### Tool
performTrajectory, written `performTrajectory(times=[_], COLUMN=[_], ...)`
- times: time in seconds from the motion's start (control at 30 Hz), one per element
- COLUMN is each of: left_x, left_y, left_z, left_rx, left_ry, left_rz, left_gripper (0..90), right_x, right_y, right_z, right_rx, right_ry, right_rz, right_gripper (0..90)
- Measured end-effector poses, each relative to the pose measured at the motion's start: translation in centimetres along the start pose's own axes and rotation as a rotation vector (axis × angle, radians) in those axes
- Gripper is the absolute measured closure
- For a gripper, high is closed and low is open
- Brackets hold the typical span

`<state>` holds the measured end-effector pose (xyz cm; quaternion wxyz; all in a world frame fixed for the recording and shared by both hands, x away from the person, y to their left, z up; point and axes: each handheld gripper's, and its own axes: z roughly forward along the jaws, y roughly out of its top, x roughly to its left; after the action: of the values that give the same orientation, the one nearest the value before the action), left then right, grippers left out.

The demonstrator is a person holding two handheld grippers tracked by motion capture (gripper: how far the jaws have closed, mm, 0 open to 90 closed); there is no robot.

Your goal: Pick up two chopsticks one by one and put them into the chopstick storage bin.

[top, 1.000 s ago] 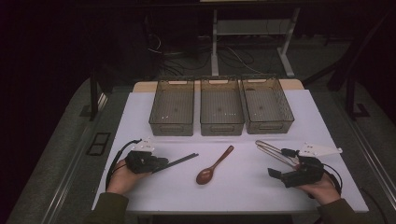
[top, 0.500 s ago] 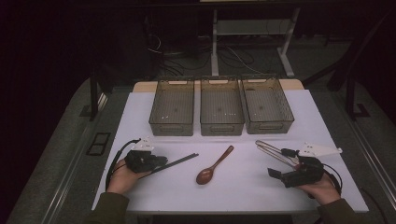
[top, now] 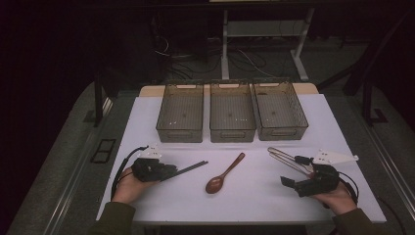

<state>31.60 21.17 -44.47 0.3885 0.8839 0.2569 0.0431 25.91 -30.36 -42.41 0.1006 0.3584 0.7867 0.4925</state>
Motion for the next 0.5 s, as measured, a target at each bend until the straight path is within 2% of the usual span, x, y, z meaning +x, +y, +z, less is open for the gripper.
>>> performTrajectory(times=[0.27, 0.5], left_x=[0.0, -0.24], left_y=[-0.16, -0.21], left_z=[0.19, 0.24], left_rx=[0.016, 0.017], left_ry=[0.01, 0.032], left_rz=[0.002, 0.029], left_gripper=[79.9, 81.7], right_x=[0.0, 0.0], right_y=[0.0, -0.01], right_z=[-0.01, 0.02], right_rx=[0.0, 0.001], right_ry=[0.0, -0.001], right_rz=[0.0, -0.004], right_gripper=[0.0, 0.0])
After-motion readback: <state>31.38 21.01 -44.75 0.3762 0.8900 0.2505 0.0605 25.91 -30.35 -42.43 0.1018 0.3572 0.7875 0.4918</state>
